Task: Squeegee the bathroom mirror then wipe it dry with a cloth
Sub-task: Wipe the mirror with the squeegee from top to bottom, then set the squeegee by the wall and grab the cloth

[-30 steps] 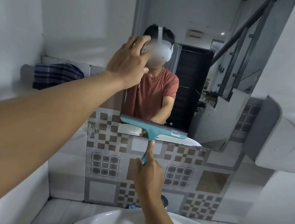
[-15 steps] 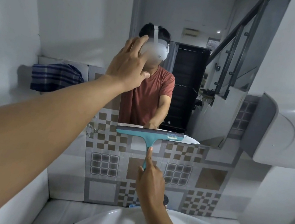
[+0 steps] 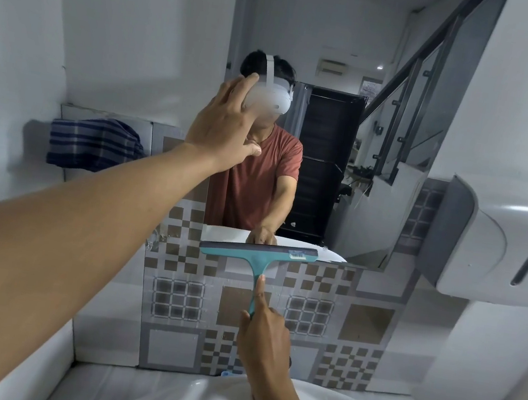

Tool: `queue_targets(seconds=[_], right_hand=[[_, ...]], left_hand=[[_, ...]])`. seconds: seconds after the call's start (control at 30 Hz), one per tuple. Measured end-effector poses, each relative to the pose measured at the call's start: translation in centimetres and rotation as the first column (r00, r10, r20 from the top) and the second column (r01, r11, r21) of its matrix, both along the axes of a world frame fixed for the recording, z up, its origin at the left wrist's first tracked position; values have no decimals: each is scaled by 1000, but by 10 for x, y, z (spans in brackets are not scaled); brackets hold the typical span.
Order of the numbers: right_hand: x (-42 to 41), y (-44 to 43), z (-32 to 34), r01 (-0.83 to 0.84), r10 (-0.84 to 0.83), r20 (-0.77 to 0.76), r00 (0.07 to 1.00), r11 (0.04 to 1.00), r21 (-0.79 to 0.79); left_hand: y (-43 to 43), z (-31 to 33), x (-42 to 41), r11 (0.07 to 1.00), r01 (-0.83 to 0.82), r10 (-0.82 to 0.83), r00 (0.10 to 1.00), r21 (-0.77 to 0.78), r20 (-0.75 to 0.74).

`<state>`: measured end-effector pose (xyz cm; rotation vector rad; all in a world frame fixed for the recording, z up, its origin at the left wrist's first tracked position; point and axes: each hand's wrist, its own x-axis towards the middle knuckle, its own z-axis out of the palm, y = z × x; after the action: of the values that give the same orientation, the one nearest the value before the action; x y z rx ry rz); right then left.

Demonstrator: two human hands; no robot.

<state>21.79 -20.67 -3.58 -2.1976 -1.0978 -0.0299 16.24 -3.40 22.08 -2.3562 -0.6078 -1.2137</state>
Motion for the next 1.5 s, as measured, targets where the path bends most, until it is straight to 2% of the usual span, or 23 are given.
queue_targets(seconds=[0.37, 0.6, 0.73, 0.9, 1.0, 1.17, 1.27, 1.5], right_hand=[[-4, -1, -7, -5, 0, -73, 997, 998, -69], [-2, -12, 0, -6, 2, -137, 991, 1000, -29], [4, -27, 17, -23, 24, -204, 979, 1000, 6], [11, -51, 56, -30, 47, -279, 959, 997, 64], [15, -66, 77, -35, 63, -312, 948, 995, 95], [20, -86, 107, -63, 79, -255, 964, 995, 72], [22, -95, 124, -79, 79, -203, 976, 997, 5], [20, -105, 151, -147, 130, -171, 977, 985, -92]], left_hand=[[-1, 1, -1, 1000, -10, 10, 1000, 7, -17], [-3, 3, -10, 1000, -22, 22, 997, 1, -72], [-9, -4, -22, 999, 4, -8, 997, -52, -83], [-35, -33, -34, 974, 149, -171, 978, -169, -122], [-59, -58, -37, 911, 264, -321, 936, -317, -145], [-96, -97, -37, 785, 372, -504, 849, -495, -161], [-111, -116, -38, 760, 397, -545, 821, -514, -171], [-122, -130, -40, 803, 438, -548, 809, -403, -212]])
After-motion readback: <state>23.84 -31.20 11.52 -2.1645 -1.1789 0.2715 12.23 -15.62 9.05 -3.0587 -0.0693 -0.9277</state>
